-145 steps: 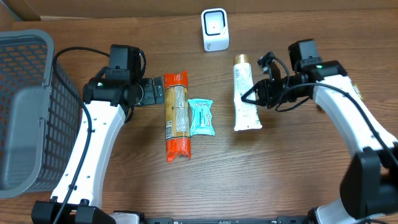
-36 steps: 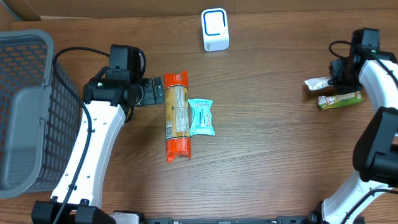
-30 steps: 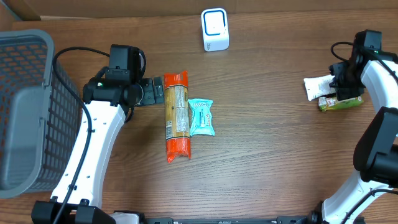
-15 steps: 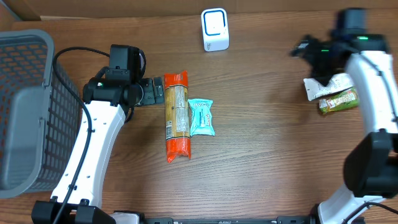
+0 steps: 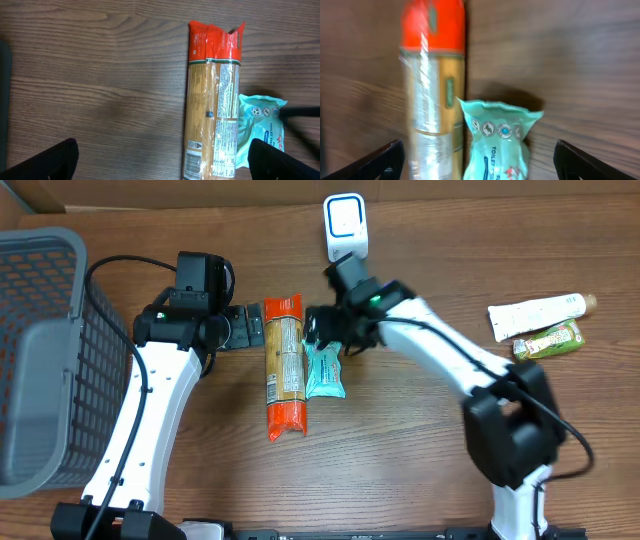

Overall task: Scan the item barcode
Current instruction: 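Reach the right gripper to the teal wipes packet and grasp it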

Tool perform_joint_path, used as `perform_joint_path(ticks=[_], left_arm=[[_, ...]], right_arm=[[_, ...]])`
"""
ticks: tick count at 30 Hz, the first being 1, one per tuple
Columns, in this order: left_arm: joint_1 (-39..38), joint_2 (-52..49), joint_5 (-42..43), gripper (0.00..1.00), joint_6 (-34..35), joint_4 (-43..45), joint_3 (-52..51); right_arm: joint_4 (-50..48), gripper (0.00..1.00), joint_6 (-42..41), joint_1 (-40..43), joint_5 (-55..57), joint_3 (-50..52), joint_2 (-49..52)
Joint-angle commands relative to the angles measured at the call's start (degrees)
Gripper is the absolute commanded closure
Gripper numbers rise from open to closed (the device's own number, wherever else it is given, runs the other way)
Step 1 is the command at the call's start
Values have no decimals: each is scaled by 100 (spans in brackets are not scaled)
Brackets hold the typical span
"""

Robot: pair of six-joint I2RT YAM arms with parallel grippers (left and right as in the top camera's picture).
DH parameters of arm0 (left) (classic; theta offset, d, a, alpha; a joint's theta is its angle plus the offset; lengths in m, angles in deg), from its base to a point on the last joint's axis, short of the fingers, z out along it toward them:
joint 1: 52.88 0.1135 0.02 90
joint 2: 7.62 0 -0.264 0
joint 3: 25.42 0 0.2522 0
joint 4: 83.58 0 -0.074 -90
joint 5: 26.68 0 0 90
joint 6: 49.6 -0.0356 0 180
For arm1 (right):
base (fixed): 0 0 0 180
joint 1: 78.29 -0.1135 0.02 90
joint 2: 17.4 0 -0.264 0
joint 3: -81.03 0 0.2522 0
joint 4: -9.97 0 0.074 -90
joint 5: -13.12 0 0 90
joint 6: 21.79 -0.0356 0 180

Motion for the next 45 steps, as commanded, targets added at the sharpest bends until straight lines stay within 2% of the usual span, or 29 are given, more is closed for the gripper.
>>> perform_joint_path(ticks=[1, 6, 11, 19, 21, 23, 26, 28, 29, 37, 40, 44, 45], left_arm=[[-13, -9, -50, 0, -129, 9, 26], [-13, -9, -50, 0, -129, 9, 26], [-13, -9, -50, 0, -129, 9, 26], [-13, -9, -50, 0, -129, 9, 26], [-13, -9, -50, 0, -129, 9, 26], [-13, -9, -50, 0, -129, 9, 26], [-13, -9, -52, 0, -129, 9, 26], [-13, -9, -50, 0, -129, 9, 26], [-13, -9, -50, 0, -129, 9, 26], [-17, -9, -50, 0, -129, 11, 26], [-17, -9, -52, 0, -129, 9, 26], [-17, -9, -50, 0, -129, 9, 26], [-17, -9, -50, 0, -129, 9, 26]], right_arm=[[26, 8, 15, -149, 109, 63, 345], [188, 14, -155, -179, 50, 66, 402], [361, 32, -155, -214, 52, 68, 404], [219, 39, -166, -328, 90, 66, 682], [223, 44, -181, -317, 85, 66, 682], [229, 58, -286, -306, 87, 66, 682], [223, 71, -286, -249, -7, 44, 680], [306, 91, -280, -140, -227, -13, 680], [374, 95, -280, -90, -295, -48, 680], [1403, 96, 671, 688, -444, -544, 332], [1681, 96, 817, 835, 680, -584, -76], [2352, 96, 811, 452, 3847, -579, -157], [2450, 96, 811, 372, 4242, -579, -116]])
